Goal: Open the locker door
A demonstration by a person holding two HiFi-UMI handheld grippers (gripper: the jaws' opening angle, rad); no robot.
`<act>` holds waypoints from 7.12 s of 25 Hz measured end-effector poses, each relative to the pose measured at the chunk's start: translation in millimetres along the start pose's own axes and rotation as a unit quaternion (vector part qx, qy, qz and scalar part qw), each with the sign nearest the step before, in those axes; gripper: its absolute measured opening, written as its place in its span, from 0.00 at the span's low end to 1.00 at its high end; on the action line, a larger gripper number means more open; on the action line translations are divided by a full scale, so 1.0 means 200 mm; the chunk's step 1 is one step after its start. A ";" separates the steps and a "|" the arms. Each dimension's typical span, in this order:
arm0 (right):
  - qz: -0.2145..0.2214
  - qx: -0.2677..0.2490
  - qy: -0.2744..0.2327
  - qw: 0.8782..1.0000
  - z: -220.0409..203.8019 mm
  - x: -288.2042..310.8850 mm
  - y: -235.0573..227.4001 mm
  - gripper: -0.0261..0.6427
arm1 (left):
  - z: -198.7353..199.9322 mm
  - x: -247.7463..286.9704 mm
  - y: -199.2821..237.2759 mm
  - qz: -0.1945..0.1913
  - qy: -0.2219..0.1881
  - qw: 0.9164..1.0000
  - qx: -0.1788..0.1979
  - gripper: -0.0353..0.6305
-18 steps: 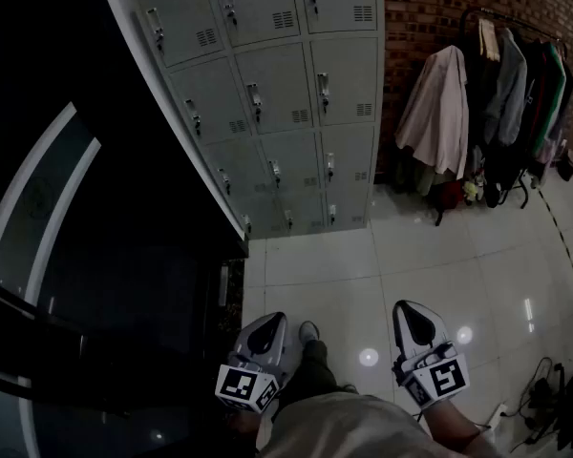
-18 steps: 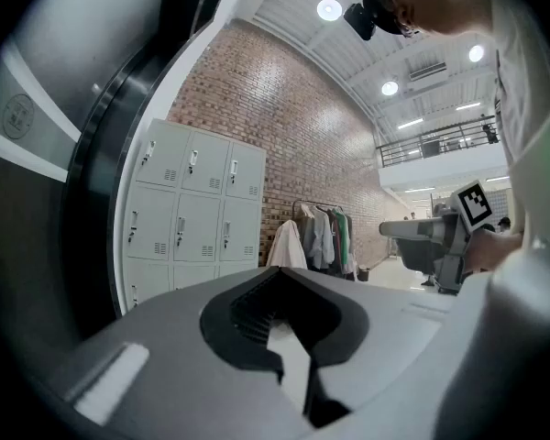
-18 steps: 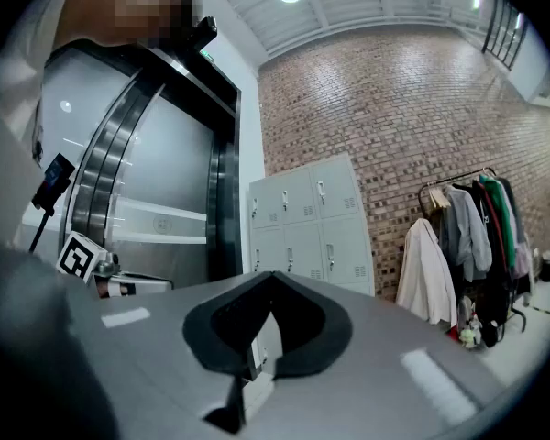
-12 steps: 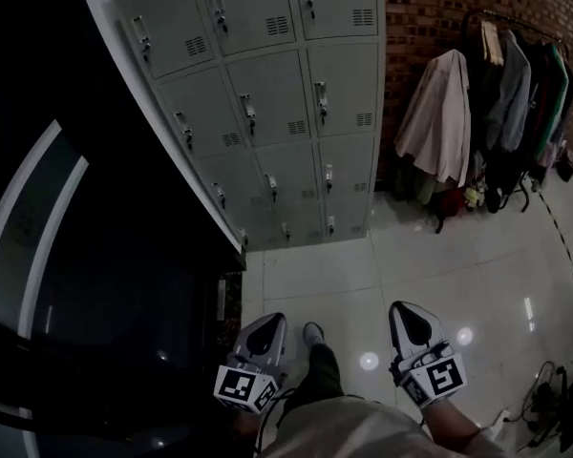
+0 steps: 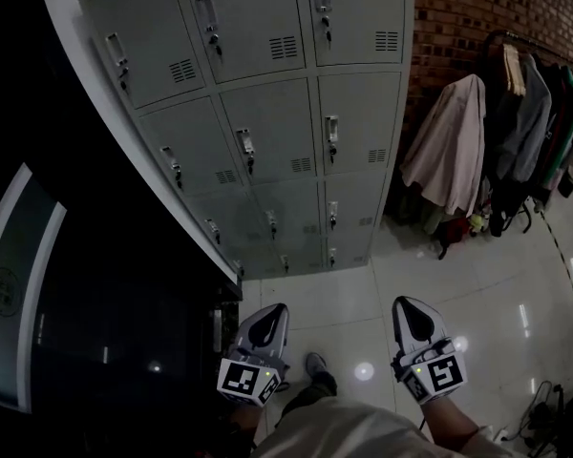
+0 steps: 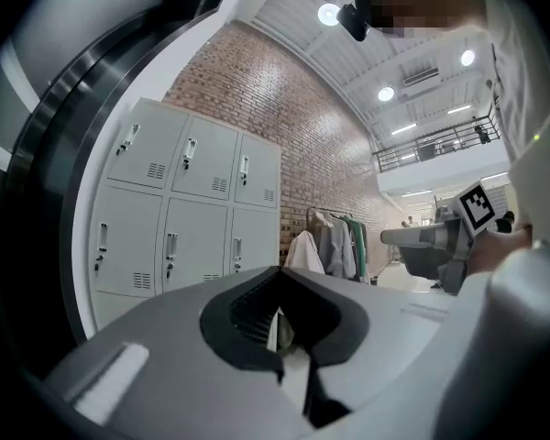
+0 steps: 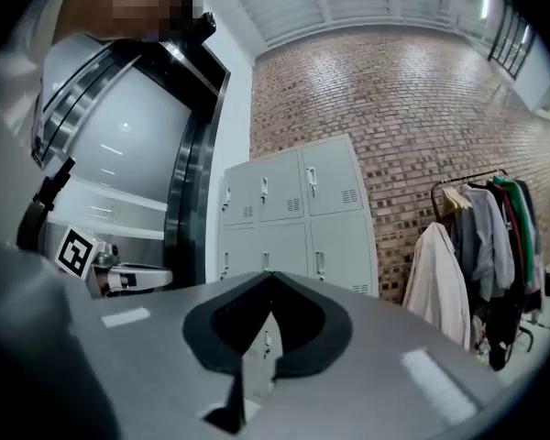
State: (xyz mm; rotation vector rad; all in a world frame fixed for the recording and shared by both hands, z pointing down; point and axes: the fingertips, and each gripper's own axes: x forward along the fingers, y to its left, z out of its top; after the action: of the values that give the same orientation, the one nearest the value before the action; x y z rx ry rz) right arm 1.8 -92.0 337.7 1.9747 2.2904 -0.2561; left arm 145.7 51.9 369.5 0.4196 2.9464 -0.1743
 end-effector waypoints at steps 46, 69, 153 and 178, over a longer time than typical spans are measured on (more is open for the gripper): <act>0.040 0.012 0.132 0.990 -2.57 2.21 -1.29 0.42 | -1.85 1.41 0.97 0.023 0.073 0.995 -0.056 0.10; -0.011 0.037 0.226 0.973 -3.96 2.94 -1.51 0.43 | -2.86 0.92 1.08 0.038 0.184 0.980 -0.070 0.10; -0.032 0.005 -0.051 0.998 0.06 0.59 -0.26 0.04 | 0.00 0.40 0.41 0.012 0.022 0.999 0.028 0.04; -0.013 0.003 0.023 1.000 0.64 -1.39 0.07 0.04 | 0.66 -0.53 -1.29 -0.007 0.029 0.999 0.027 0.04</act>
State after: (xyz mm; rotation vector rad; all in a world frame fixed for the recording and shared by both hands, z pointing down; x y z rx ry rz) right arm 53.8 -384.9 263.7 1.9756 2.3472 -0.2208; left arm 191.2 -241.7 281.7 0.4194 3.0072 -0.2484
